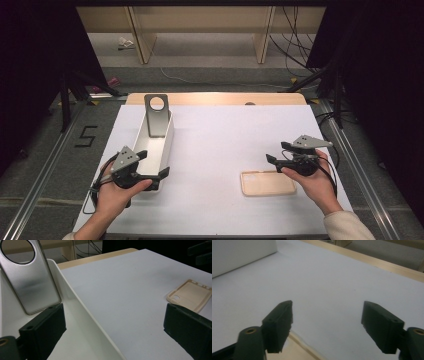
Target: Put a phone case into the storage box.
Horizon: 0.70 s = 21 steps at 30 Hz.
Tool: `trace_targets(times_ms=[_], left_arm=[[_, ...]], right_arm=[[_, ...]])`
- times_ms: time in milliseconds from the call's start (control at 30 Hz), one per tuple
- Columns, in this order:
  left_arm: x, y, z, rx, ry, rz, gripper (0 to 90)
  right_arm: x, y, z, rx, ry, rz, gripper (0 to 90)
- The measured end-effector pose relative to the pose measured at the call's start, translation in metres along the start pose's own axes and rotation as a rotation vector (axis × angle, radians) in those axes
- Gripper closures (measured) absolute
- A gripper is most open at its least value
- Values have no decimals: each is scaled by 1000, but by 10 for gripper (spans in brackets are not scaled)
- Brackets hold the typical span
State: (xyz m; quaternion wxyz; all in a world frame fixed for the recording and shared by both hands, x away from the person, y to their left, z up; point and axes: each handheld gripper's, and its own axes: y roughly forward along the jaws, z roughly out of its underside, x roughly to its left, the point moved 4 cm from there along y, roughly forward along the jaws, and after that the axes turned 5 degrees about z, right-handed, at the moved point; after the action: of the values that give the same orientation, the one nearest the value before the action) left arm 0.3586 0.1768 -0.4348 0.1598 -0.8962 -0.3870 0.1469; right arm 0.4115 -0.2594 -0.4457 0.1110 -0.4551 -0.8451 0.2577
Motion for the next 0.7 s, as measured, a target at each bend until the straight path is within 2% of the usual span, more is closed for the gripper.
trace_targets(times_ms=[67,200,233,267,300,333,400,433,533,600,700], left_arm=[[0,0,-1,-1,5,-2,39],[1,0,-1,-4,1,-7,46],[1,0,0,-4,-1,-12,49],[1,0,0,-4,-1,-12,50],[1,0,0,-4,0,-13,51],[2,0,-1,-4,1,-16,51],[2,0,-1,-7,2,-17,55],[2,0,-1,-6,3,-16,55],[1,1,-1,-3,3,-13,56],[2,1,-1,-4,3,-13,57],[2,1,-1,-4,1,-14,58]], right_arm=[[-2,-2,1,15,-12,8,439],[-3,-7,6,91,-82,0,689],[-3,-9,11,143,-118,-4,804],[-3,-9,11,143,-118,-4,804],[-3,-11,16,211,-168,-27,897],[-3,-11,16,211,-168,-27,897],[-4,-12,23,306,-233,-39,900],[-4,-12,25,330,-235,-40,900],[-6,-12,27,362,-231,-32,900],[-7,-10,28,371,-248,-30,900],[-2,-6,25,375,-276,-57,900]])
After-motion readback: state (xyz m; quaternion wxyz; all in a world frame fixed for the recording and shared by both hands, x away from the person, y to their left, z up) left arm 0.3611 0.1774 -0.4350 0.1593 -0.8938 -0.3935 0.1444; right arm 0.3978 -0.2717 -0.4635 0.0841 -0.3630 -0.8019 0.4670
